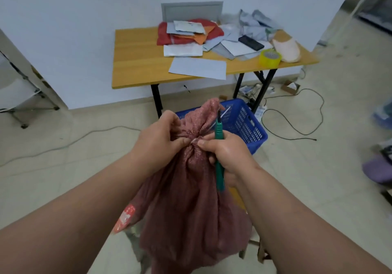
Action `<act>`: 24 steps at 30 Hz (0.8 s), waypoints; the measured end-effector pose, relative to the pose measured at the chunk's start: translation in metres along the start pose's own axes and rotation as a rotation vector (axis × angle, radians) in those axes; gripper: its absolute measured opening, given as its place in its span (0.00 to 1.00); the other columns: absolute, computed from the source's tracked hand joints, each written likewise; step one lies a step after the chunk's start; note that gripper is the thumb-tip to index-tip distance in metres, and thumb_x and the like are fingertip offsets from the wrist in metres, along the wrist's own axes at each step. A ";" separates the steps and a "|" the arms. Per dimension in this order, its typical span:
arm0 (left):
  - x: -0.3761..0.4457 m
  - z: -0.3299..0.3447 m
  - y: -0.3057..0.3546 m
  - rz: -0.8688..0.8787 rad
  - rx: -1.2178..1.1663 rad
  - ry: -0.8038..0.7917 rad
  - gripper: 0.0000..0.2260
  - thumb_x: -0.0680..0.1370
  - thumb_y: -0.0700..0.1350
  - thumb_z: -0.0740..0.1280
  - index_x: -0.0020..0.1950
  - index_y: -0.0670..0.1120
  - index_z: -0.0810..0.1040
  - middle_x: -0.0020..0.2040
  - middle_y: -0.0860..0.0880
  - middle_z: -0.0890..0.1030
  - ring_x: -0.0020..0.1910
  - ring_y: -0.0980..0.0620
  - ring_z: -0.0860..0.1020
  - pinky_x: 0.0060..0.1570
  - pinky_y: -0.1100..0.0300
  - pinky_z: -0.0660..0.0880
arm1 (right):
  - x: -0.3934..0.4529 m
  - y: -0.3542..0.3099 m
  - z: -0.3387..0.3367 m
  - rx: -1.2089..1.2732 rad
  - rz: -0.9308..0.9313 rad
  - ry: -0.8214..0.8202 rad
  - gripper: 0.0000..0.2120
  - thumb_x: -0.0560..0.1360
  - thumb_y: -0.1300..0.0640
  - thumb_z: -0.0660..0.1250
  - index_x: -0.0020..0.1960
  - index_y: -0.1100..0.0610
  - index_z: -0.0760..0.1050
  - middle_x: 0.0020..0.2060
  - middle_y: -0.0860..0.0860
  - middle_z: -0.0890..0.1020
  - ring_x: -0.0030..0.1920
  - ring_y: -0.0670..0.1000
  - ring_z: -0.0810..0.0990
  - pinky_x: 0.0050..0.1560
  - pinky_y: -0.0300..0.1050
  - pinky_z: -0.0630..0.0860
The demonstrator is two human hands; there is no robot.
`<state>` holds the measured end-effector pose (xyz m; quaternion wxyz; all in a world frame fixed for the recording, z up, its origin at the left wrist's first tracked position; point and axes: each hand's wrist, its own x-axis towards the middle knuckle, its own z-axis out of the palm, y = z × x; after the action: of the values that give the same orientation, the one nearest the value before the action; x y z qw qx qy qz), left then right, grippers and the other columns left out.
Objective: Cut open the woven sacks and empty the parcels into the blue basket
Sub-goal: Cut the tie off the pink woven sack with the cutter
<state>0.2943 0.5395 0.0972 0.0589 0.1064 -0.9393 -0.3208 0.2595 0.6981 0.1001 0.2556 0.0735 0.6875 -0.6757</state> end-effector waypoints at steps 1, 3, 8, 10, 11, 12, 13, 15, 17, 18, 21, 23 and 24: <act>0.004 0.005 0.003 0.013 0.086 0.082 0.14 0.71 0.50 0.74 0.50 0.53 0.72 0.45 0.56 0.74 0.52 0.48 0.77 0.51 0.53 0.72 | 0.006 -0.002 -0.003 0.022 0.006 0.007 0.09 0.73 0.68 0.70 0.39 0.58 0.74 0.27 0.50 0.74 0.22 0.45 0.67 0.24 0.37 0.66; 0.014 0.016 0.008 0.102 0.192 0.205 0.10 0.70 0.51 0.73 0.46 0.50 0.77 0.46 0.51 0.74 0.50 0.43 0.74 0.47 0.51 0.71 | 0.020 -0.007 -0.008 0.045 0.011 0.028 0.10 0.72 0.68 0.70 0.38 0.57 0.73 0.27 0.50 0.74 0.22 0.45 0.67 0.23 0.37 0.66; 0.051 0.043 0.012 0.205 0.056 0.100 0.05 0.74 0.48 0.69 0.45 0.47 0.80 0.42 0.50 0.76 0.43 0.47 0.76 0.41 0.56 0.72 | 0.055 -0.027 -0.025 0.060 0.014 0.088 0.11 0.72 0.69 0.70 0.36 0.57 0.73 0.29 0.50 0.77 0.25 0.46 0.69 0.23 0.37 0.67; 0.069 0.052 0.015 0.204 -0.008 0.010 0.11 0.76 0.55 0.66 0.52 0.50 0.81 0.46 0.53 0.77 0.48 0.52 0.76 0.47 0.57 0.73 | 0.070 -0.037 -0.034 0.070 0.017 0.139 0.11 0.73 0.69 0.69 0.36 0.58 0.74 0.28 0.50 0.77 0.24 0.46 0.68 0.23 0.36 0.67; 0.077 0.055 0.016 0.201 -0.023 -0.036 0.14 0.75 0.56 0.66 0.56 0.51 0.80 0.50 0.53 0.77 0.51 0.53 0.76 0.51 0.57 0.73 | 0.077 -0.041 -0.037 0.069 0.025 0.154 0.11 0.73 0.69 0.69 0.36 0.58 0.74 0.27 0.50 0.77 0.23 0.46 0.68 0.22 0.36 0.67; 0.086 0.058 0.019 0.195 -0.035 -0.083 0.16 0.75 0.56 0.67 0.60 0.51 0.79 0.54 0.53 0.77 0.55 0.54 0.75 0.55 0.58 0.72 | 0.084 -0.045 -0.040 0.072 0.032 0.170 0.10 0.73 0.69 0.69 0.36 0.58 0.74 0.27 0.50 0.76 0.23 0.46 0.68 0.22 0.36 0.67; 0.095 0.061 0.021 0.181 -0.048 -0.125 0.18 0.75 0.55 0.69 0.64 0.51 0.77 0.58 0.53 0.76 0.59 0.54 0.74 0.58 0.59 0.71 | 0.091 -0.049 -0.043 0.081 0.035 0.185 0.10 0.73 0.69 0.69 0.36 0.58 0.74 0.27 0.50 0.76 0.22 0.46 0.67 0.21 0.36 0.66; 0.112 0.068 0.024 0.142 -0.082 -0.155 0.20 0.75 0.51 0.70 0.66 0.51 0.75 0.62 0.52 0.75 0.63 0.53 0.72 0.61 0.62 0.67 | 0.102 -0.055 -0.047 0.102 0.038 0.199 0.10 0.73 0.69 0.69 0.37 0.59 0.74 0.27 0.51 0.76 0.20 0.45 0.67 0.20 0.37 0.66; 0.126 0.074 0.028 0.122 -0.079 -0.111 0.19 0.73 0.50 0.72 0.64 0.51 0.76 0.61 0.50 0.71 0.64 0.49 0.70 0.64 0.58 0.66 | 0.110 -0.060 -0.050 0.115 0.052 0.210 0.09 0.73 0.69 0.69 0.38 0.59 0.74 0.28 0.51 0.76 0.21 0.46 0.67 0.21 0.38 0.66; 0.132 0.075 0.029 0.101 -0.062 -0.071 0.19 0.73 0.51 0.72 0.63 0.52 0.77 0.59 0.50 0.68 0.64 0.47 0.67 0.65 0.56 0.65 | 0.113 -0.063 -0.051 0.120 0.062 0.206 0.08 0.73 0.69 0.69 0.38 0.59 0.74 0.28 0.51 0.77 0.22 0.46 0.67 0.22 0.38 0.67; 0.145 0.073 0.032 0.057 -0.007 0.042 0.18 0.72 0.51 0.73 0.61 0.53 0.78 0.53 0.49 0.66 0.60 0.44 0.66 0.60 0.56 0.64 | 0.128 -0.071 -0.048 0.124 0.085 0.180 0.09 0.74 0.68 0.69 0.38 0.59 0.74 0.28 0.51 0.76 0.21 0.46 0.67 0.24 0.39 0.67; 0.155 0.068 0.031 0.061 0.001 0.049 0.18 0.73 0.50 0.72 0.63 0.52 0.77 0.55 0.46 0.73 0.59 0.43 0.70 0.59 0.53 0.68 | 0.138 -0.078 -0.043 0.123 0.090 0.153 0.08 0.74 0.68 0.69 0.39 0.59 0.74 0.29 0.52 0.76 0.21 0.45 0.67 0.23 0.38 0.67; 0.159 0.065 0.031 0.054 0.011 0.038 0.18 0.74 0.51 0.70 0.64 0.53 0.76 0.56 0.47 0.75 0.59 0.43 0.72 0.59 0.51 0.69 | 0.142 -0.081 -0.040 0.122 0.088 0.143 0.07 0.74 0.67 0.69 0.40 0.59 0.75 0.30 0.52 0.76 0.21 0.45 0.68 0.22 0.38 0.67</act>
<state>0.1232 0.5643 0.0721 0.0847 0.0872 -0.9424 -0.3116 0.0907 0.6962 0.1066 0.2303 0.1672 0.6577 -0.6974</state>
